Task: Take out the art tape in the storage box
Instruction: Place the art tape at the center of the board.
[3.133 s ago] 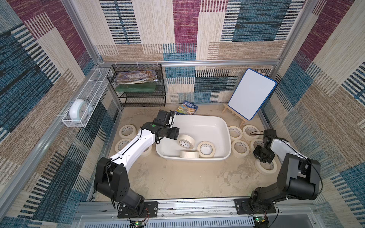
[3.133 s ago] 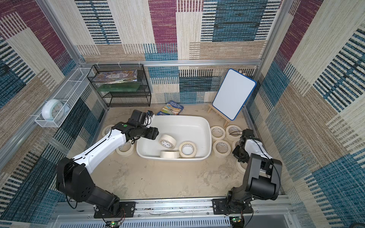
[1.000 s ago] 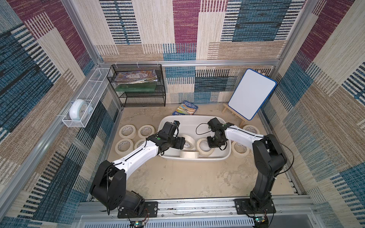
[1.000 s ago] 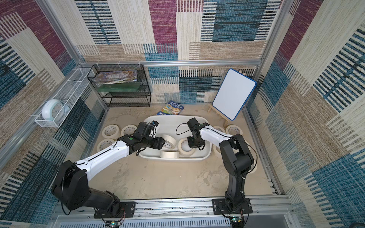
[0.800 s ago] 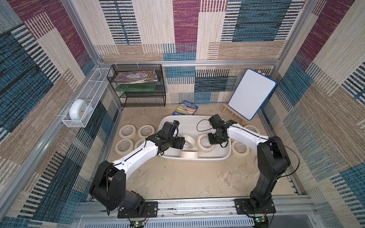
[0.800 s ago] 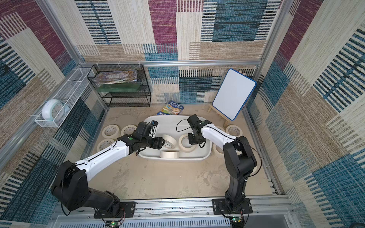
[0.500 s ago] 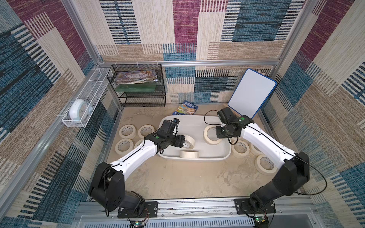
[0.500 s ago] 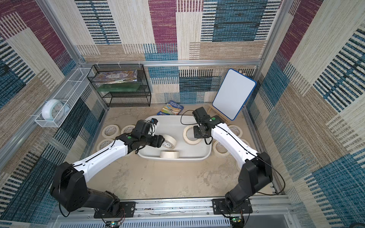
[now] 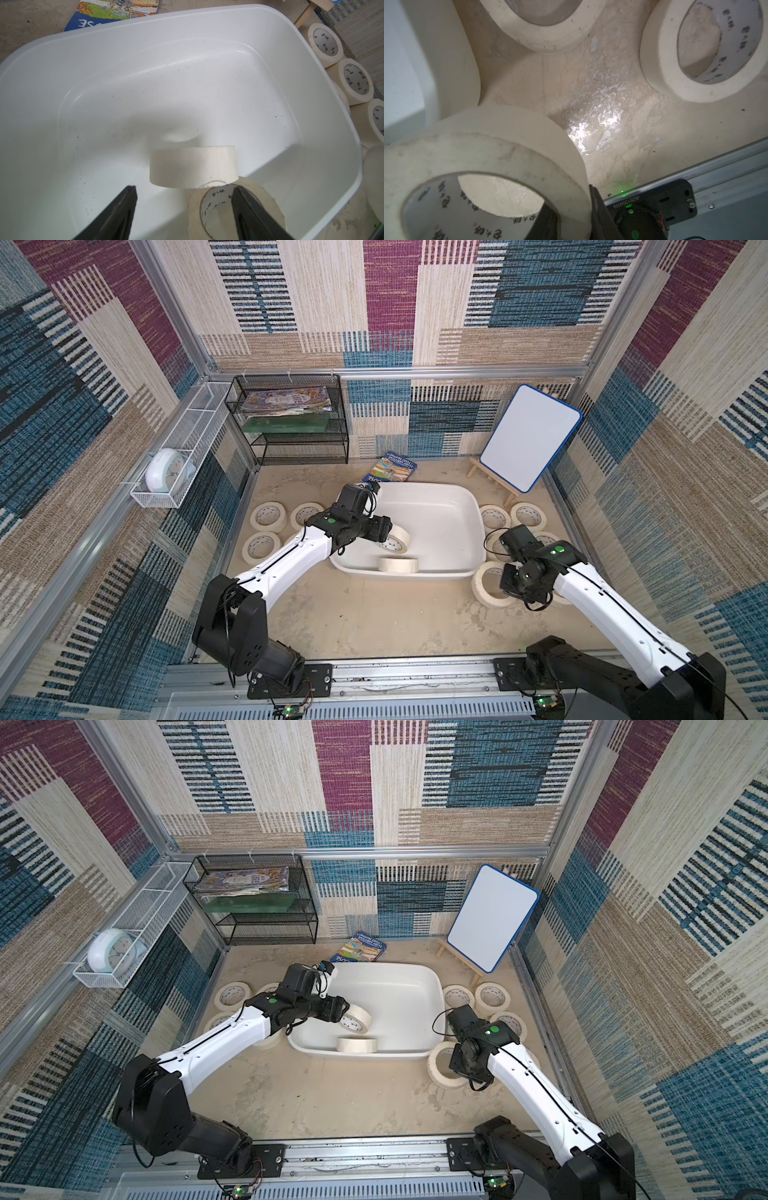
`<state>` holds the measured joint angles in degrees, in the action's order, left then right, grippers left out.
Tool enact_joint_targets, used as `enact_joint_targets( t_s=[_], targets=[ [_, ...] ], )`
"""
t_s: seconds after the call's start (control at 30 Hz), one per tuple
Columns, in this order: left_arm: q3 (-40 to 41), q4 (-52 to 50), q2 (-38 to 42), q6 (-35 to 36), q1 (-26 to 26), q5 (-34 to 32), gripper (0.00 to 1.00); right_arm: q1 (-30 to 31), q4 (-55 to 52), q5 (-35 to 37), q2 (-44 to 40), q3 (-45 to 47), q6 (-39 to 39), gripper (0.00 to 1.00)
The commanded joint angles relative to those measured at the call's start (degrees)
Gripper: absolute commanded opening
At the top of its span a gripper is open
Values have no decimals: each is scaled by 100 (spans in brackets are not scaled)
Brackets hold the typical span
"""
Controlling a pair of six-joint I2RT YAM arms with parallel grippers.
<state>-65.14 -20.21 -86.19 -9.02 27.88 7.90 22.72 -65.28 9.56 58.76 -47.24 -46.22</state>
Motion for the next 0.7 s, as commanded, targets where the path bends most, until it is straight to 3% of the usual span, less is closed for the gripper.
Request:
enact_joint_targets(
  t_s=[0.0, 0.37, 0.5, 0.67],
  targets=[
    [-3, 148, -16, 46, -11, 131, 78, -59, 71, -95, -264, 362, -532, 0],
    [-13, 176, -121, 19, -41, 203, 78, -145, -140, 520, -564, 221, -734, 0],
    [-42, 218, -182, -1, -50, 251, 78, -279, -749, 948, -236, -186, -423, 0],
    [0, 245, -170, -21, -54, 274, 78, -761, -624, 794, 292, -144, 196, 0]
  ],
)
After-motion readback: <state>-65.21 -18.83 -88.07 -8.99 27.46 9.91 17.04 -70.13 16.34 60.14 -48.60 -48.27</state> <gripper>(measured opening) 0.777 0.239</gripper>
